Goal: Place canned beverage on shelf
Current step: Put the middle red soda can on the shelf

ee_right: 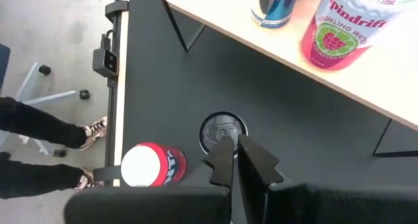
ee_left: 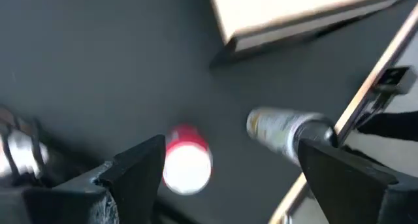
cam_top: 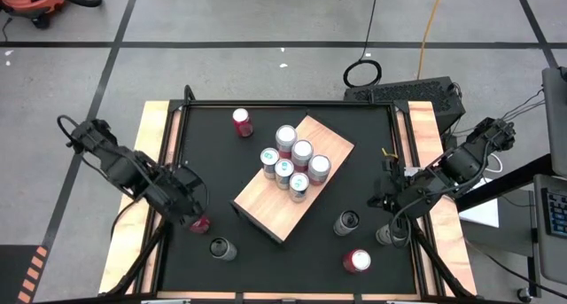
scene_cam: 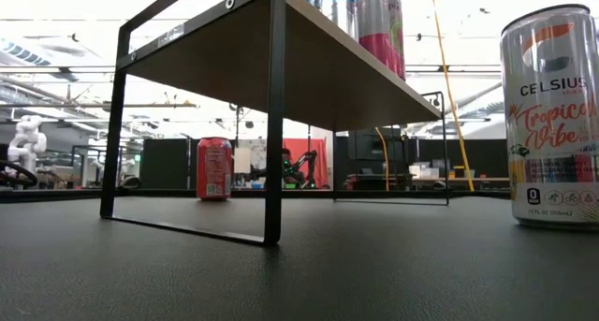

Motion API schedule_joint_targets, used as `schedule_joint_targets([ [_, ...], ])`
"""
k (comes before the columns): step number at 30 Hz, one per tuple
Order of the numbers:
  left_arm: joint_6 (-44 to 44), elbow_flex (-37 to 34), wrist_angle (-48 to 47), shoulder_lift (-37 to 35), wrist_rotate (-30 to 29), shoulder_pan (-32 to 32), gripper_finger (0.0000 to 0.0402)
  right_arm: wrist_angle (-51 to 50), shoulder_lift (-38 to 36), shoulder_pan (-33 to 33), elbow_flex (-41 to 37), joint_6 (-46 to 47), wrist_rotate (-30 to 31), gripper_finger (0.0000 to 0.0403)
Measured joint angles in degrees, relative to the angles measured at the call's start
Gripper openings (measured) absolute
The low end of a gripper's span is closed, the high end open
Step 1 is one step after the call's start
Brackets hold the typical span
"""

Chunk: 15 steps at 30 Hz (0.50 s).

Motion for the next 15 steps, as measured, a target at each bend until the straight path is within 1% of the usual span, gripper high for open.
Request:
schedule_joint_targets([
  [5,-9.9,-5.6,-0.2,0.0,5.5,-2.3,0.0347,0.0,0.0,0.0,0.0,0.1,0.0,0.0],
  [8,-16.4,-8.1,-0.7,0.0,8.6,-2.4,0.0347,0.0,0.0,0.0,0.0,-0.2,0.0,0.0],
  [10,-19.0,-9.3,-0.7,0.1,10.3,-2.3,0.0347,0.0,0.0,0.0,0.0,-0.2,0.0,0.0],
  [15,-25.4,-10.9,-0.1,0.2,11.1,-2.3,0.0347,0.0,0.0,0.0,0.0,-0.3,0.0,0.0],
])
